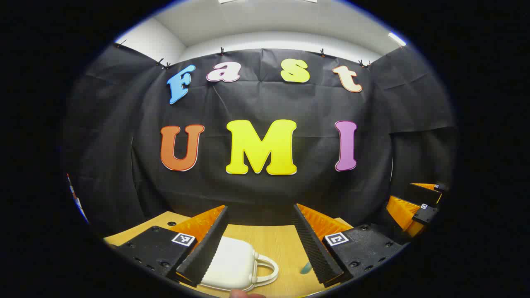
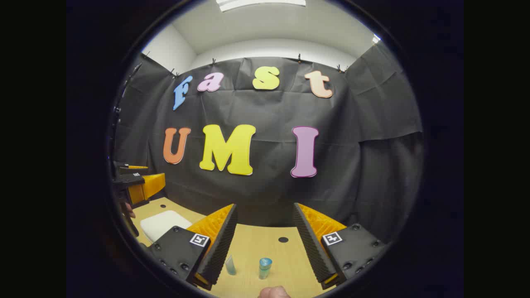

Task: First open the suitcase, pack the skin care products into it, and then close the suitcase.

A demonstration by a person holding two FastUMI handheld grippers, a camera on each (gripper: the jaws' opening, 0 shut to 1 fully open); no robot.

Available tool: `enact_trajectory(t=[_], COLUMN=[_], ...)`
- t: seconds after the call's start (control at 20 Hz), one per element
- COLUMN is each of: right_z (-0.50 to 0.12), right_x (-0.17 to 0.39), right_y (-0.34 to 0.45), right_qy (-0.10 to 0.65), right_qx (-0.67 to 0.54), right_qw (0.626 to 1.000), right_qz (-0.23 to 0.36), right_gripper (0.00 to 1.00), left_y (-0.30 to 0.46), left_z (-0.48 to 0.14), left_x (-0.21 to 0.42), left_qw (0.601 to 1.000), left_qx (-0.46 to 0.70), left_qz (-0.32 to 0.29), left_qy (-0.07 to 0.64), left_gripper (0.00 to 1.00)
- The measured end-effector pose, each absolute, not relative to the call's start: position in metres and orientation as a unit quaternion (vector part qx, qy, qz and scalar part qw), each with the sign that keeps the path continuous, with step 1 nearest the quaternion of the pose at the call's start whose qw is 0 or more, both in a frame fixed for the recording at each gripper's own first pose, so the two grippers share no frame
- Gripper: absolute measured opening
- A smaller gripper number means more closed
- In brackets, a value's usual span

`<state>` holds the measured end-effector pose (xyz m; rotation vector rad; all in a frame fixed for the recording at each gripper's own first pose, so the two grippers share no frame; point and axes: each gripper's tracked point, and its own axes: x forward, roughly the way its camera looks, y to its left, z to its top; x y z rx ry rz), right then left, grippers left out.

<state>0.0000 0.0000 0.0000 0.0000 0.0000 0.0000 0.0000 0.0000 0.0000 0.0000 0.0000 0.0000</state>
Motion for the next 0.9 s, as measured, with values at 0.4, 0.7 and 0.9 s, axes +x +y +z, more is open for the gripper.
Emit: enact_trajectory(t=[0.4,0.7,0.9], right_z=[-0.004,-0.014,-0.018], right_x=[0.009,0.01,0.01], right_y=[0.006,0.003,0.003], right_qy=[0.006,0.018,0.022], right_qx=[0.005,0.008,0.006], right_qw=[1.0,1.0,1.0], right_qz=[0.005,0.005,0.01], right_gripper=[0.8,0.8,0.8], left_y=[-0.001,-0.005,-0.006], left_z=[-0.003,-0.016,-0.016], left_x=[0.004,0.003,0.003], left_qw=[1.0,1.0,1.0], left_qx=[0.004,0.006,0.005], left_qz=[0.001,-0.002,0.003], left_qy=[-0.001,0.017,0.016], left_gripper=[0.97,0.97,0.98])
